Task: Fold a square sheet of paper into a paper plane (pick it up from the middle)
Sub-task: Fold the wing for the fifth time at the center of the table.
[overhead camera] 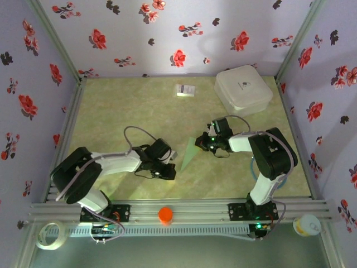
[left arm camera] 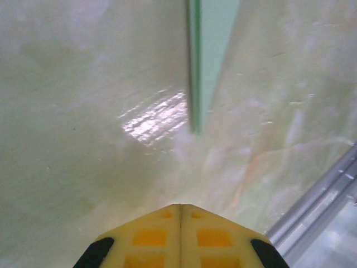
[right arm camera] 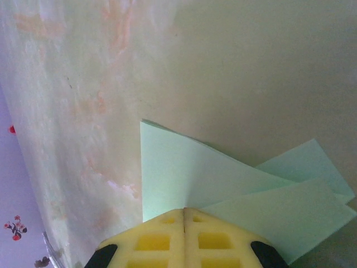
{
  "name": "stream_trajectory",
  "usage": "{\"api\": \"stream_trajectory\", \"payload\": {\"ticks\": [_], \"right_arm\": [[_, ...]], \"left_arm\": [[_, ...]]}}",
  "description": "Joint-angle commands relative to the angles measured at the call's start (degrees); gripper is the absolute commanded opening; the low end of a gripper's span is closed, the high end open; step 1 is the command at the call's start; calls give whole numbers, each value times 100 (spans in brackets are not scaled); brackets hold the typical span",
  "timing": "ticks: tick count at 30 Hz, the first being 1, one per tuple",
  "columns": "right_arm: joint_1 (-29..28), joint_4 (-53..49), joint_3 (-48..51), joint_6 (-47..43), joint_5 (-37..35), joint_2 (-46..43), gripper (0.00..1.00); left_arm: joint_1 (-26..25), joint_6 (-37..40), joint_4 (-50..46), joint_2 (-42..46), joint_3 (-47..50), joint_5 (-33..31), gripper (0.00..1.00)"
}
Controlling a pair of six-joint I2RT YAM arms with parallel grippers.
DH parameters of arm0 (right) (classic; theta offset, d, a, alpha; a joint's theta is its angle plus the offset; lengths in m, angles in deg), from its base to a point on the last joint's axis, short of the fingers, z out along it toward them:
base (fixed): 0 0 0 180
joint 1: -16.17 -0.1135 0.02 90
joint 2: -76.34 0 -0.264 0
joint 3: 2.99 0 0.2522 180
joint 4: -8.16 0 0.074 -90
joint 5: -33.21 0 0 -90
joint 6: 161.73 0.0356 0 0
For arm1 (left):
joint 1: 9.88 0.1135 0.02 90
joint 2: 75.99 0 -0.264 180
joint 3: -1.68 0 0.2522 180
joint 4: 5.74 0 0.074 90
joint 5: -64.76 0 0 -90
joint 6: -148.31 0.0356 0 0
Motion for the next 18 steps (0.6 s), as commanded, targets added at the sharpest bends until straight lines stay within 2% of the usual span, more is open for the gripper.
{"api": "stream_trajectory", "payload": {"ticks": [1, 3, 5, 9, 14, 18], "right_arm": [[61, -155, 74, -59, 90, -438, 12], [61, -351, 80, -107, 8, -748, 18], [61, -772, 131, -182, -271, -1090, 25], [66, -1025, 549, -63, -599, -1683, 31], [60, -757, 1111, 353, -537, -2074, 32], [-20, -385, 1262, 603, -305, -2021, 31]], "left_arm": [[302, -165, -14, 354, -222, -102, 0], [640, -296, 240, 272, -324, -39, 2], [944, -351, 498, 3, -550, 185, 7], [1192, -292, 581, -692, -1161, 513, 16], [1231, -125, 543, -1455, -1649, 894, 22], [1231, -80, 541, -1771, -1761, 931, 22]]}}
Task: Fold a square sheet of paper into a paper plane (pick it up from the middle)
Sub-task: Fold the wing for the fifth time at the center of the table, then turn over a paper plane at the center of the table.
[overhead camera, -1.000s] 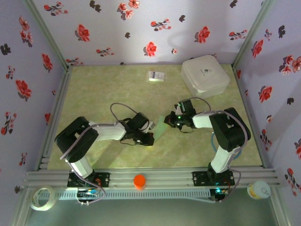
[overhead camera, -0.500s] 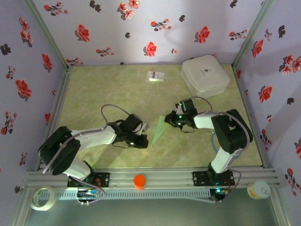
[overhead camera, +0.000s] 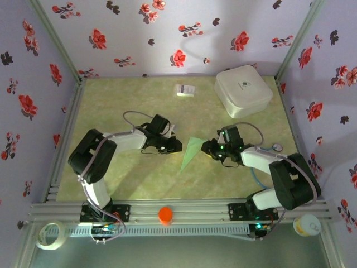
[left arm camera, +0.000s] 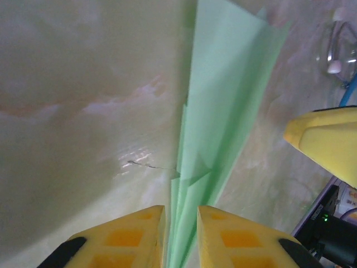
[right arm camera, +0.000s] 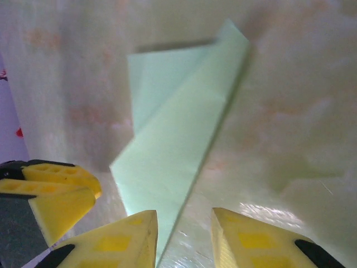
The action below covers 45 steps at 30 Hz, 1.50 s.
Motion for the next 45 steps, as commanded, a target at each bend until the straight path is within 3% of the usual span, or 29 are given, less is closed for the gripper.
{"api": "stream_trajectory", "payload": {"ticks": [1, 10, 26, 45], "right_arm": [[-66, 254, 63, 291, 108, 23, 31], [-193, 570, 19, 380, 231, 385, 29], [-492, 828, -35, 467, 381, 967, 22], [-593, 1111, 75, 559, 463, 1067, 19]], "left_arm": [[9, 181, -6, -240, -162, 301, 22], [-40, 125, 293, -599, -212, 662, 25], [-212, 274, 4, -990, -487, 1029, 23], [-320, 201, 194, -1059, -454, 1380, 24]]}}
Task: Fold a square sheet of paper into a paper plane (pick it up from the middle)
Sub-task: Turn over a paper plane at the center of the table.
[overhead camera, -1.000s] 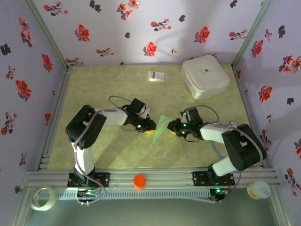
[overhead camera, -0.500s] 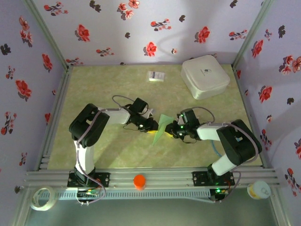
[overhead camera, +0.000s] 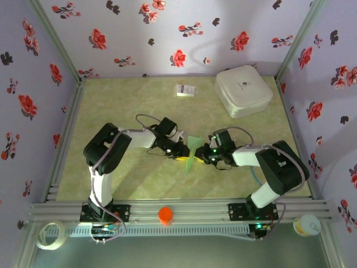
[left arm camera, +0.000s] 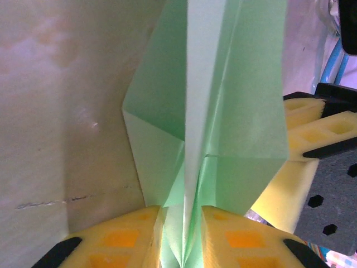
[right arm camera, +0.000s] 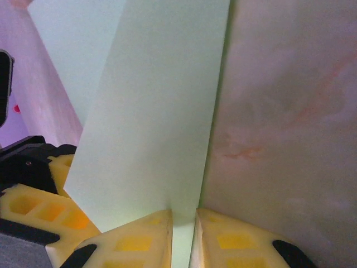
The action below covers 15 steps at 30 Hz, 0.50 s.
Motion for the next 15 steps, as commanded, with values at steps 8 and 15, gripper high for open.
{"api": "stream_trajectory", "payload": {"ticks": [8, 15], "right_arm": [[-58, 448, 146, 205, 137, 123, 19], [-54, 452, 135, 213, 122, 77, 19]], "left_arm": [[-91, -73, 225, -27, 65, 193, 19], [-108, 39, -117, 159, 85, -307, 10]]}}
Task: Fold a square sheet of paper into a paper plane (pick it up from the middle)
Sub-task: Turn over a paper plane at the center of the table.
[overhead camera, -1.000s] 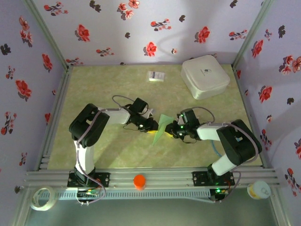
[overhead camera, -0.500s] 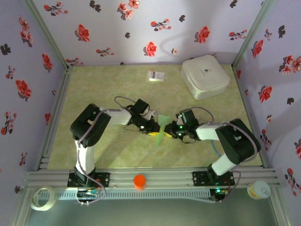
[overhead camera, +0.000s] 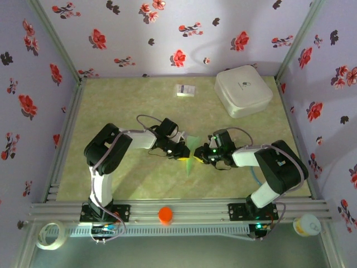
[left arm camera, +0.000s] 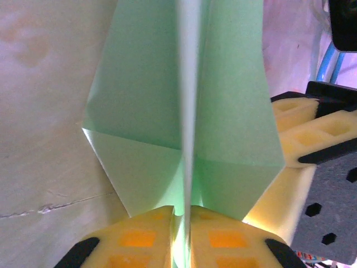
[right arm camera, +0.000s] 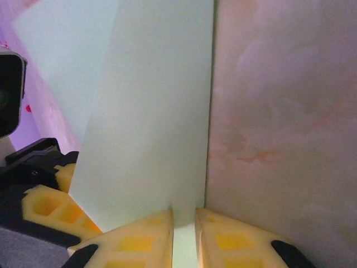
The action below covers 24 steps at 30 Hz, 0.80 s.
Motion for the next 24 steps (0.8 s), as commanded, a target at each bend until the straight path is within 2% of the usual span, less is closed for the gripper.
{"api": "stream_trajectory", "payload": {"ticks": [1, 7, 10, 14, 17, 20, 24], "right_arm": [[-29, 111, 51, 72, 39, 3, 20], [-6, -100, 47, 11, -96, -296, 21], [12, -347, 18, -82, -215, -451, 21], [21, -661, -49, -208, -357, -603, 22], [12, -712, -67, -206, -411, -649, 22], [12, -725, -97, -191, -420, -671, 23], [5, -716, -119, -182, -417, -661, 23]], "left_arm": [[-57, 122, -386, 205, 23, -369, 8], [-90, 321, -1036, 655, -26, -1146, 4], [-144, 464, -1681, 967, -153, -1853, 3], [-274, 690, -2852, 1196, -534, -3122, 3], [-344, 834, -3516, 1164, -807, -3736, 3], [-396, 866, -3970, 1092, -1016, -4172, 3], [-426, 817, -4219, 970, -1160, -4406, 3]]}}
